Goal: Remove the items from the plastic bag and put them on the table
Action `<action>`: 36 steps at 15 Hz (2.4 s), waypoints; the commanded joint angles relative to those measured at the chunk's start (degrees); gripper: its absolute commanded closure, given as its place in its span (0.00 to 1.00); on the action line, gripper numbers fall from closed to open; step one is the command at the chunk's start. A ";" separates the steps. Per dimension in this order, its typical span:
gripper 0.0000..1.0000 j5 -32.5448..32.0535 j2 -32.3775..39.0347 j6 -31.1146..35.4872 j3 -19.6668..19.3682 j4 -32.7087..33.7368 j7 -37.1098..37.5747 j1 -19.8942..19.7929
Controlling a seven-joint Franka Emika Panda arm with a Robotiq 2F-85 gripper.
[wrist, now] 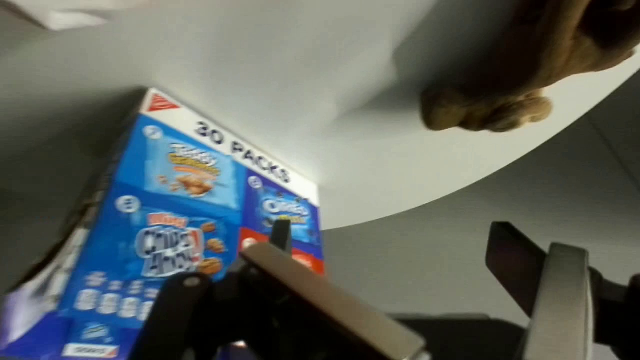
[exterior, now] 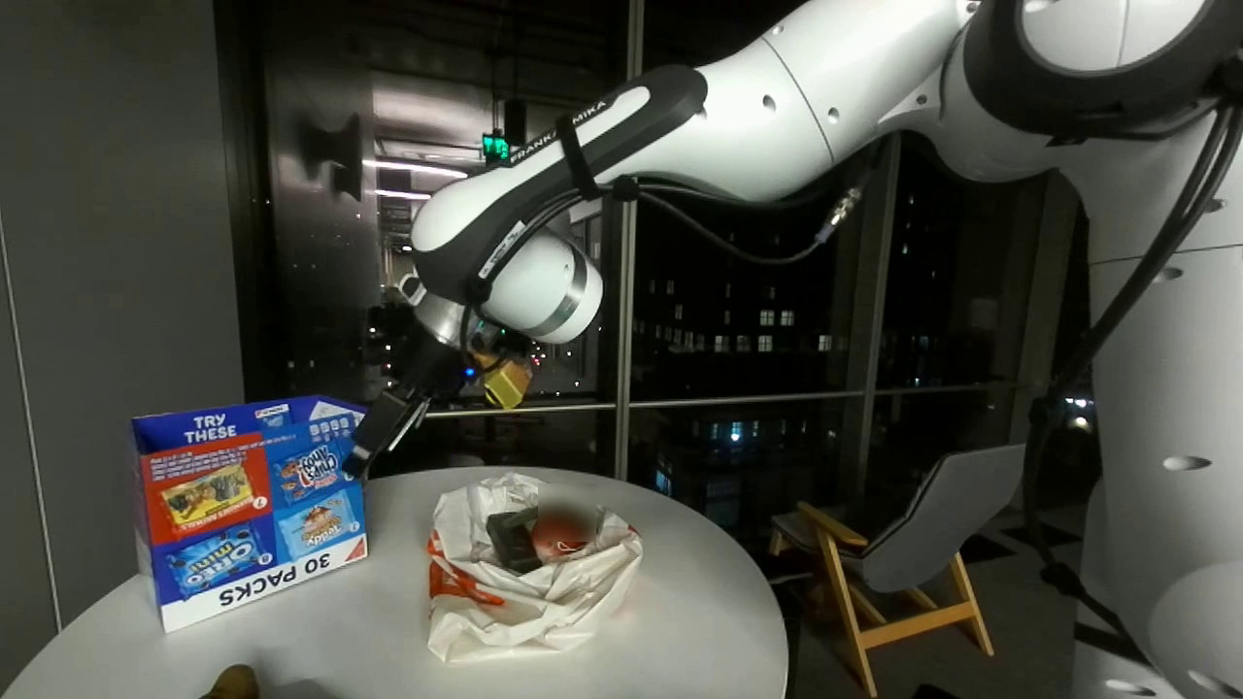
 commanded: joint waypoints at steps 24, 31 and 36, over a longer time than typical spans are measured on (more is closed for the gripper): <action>0.00 -37.61 6.03 -17.69 -14.19 4.07 59.33 1.36; 0.00 -37.70 6.72 -15.20 -14.57 1.02 61.23 -0.88; 0.00 -37.25 7.02 -12.24 -14.51 -0.28 60.07 -2.33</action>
